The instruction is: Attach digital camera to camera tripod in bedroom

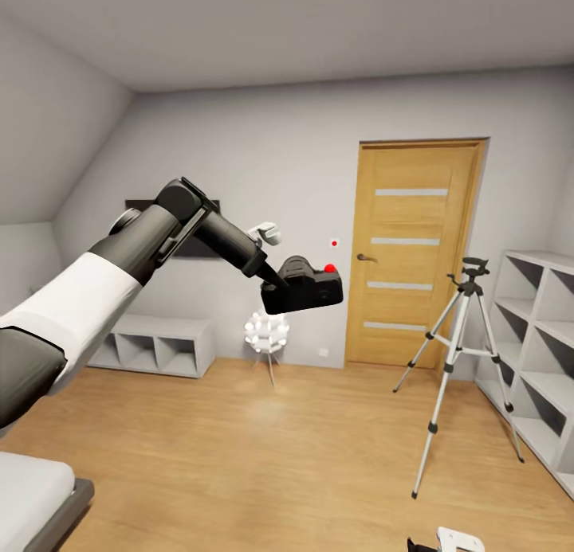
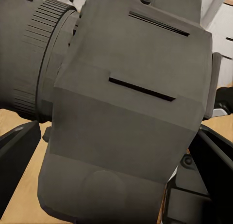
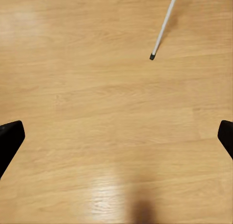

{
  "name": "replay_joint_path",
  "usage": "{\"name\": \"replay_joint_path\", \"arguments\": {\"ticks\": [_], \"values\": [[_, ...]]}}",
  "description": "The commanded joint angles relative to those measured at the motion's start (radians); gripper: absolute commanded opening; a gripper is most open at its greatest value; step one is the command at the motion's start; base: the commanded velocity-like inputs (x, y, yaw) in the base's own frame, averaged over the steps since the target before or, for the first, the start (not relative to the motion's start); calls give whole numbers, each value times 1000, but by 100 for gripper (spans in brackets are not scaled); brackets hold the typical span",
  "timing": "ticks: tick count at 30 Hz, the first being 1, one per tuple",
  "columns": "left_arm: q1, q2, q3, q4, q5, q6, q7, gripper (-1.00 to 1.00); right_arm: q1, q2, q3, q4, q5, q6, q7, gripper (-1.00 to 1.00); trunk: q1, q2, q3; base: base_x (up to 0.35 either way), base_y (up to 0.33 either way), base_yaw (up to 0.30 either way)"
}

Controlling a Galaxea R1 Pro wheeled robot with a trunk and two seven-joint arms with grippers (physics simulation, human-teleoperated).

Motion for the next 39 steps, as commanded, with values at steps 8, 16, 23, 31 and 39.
{"name": "replay_joint_path", "arguments": {"ticks": [8,16,23,31,39], "values": [[-1,7,2,-6,-10,10,-10,-100,-2,0,-1,4,-7,-6,1,100,1,-1,0,291,-73,-1],[-1,-8,7,-7,-10,10,-10,-100,28,0,-1,5,-7,36,-16,100,1,-1,0,154,-20,0],[-1,-23,9,-15,-9,10,-10,-100,148,-8,0,5,-7,160,-71,100,1,-1,0,312,-85,0],[-1,-27,10,-16,-9,10,-10,-100,335,-13,1,5,-7,172,-77,100,1,-1,0,335,-101,0],[-1,-26,9,-16,-9,10,-10,-100,430,-10,2,5,-6,171,-69,100,1,-1,-5,197,-41,0]]}}
